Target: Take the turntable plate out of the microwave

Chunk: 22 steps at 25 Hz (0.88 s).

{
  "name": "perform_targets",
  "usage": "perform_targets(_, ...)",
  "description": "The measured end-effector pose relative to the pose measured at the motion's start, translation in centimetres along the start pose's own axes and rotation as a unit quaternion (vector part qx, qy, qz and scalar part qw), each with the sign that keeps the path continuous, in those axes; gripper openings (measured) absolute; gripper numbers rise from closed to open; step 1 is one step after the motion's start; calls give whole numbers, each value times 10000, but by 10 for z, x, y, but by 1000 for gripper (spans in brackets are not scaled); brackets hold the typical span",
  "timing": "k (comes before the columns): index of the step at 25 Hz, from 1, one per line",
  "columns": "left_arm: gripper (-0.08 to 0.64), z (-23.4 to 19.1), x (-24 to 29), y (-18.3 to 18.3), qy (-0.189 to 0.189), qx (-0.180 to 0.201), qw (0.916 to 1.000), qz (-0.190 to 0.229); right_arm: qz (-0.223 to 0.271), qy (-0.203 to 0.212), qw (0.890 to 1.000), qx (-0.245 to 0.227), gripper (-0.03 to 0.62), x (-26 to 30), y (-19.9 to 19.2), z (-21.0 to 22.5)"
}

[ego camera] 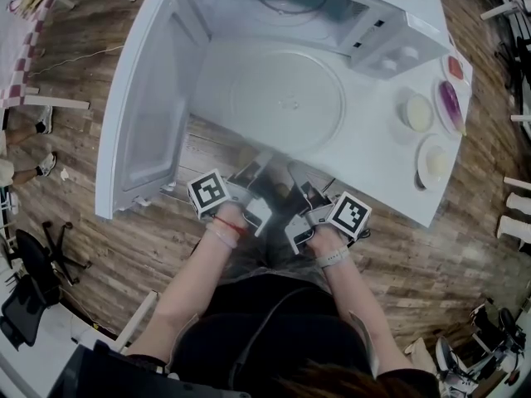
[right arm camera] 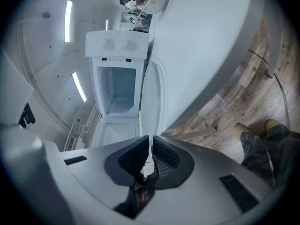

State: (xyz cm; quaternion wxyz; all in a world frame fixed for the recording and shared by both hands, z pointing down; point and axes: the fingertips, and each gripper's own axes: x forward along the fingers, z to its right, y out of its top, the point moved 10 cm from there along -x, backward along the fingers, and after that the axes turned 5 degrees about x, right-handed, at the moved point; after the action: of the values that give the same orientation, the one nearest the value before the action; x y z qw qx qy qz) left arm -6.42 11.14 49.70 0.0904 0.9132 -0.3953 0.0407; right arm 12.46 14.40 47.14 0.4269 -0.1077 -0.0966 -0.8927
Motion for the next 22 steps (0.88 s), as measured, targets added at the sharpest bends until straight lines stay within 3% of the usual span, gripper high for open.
perform_targets(4, 40, -1, -3, -2, -58, 18, 10000, -39, -34, 62, 9996, -268, 44, 2, 2, -3)
perform_targets(15, 38, -2, -14, -10, -162, -7, 9998, -125, -55, -42, 9994, -350, 43, 1, 0, 4)
perform_targets(22, 38, 15, -13, -16, -284, 477, 9959, -711, -110, 165, 9975, -678, 44, -1, 1, -7)
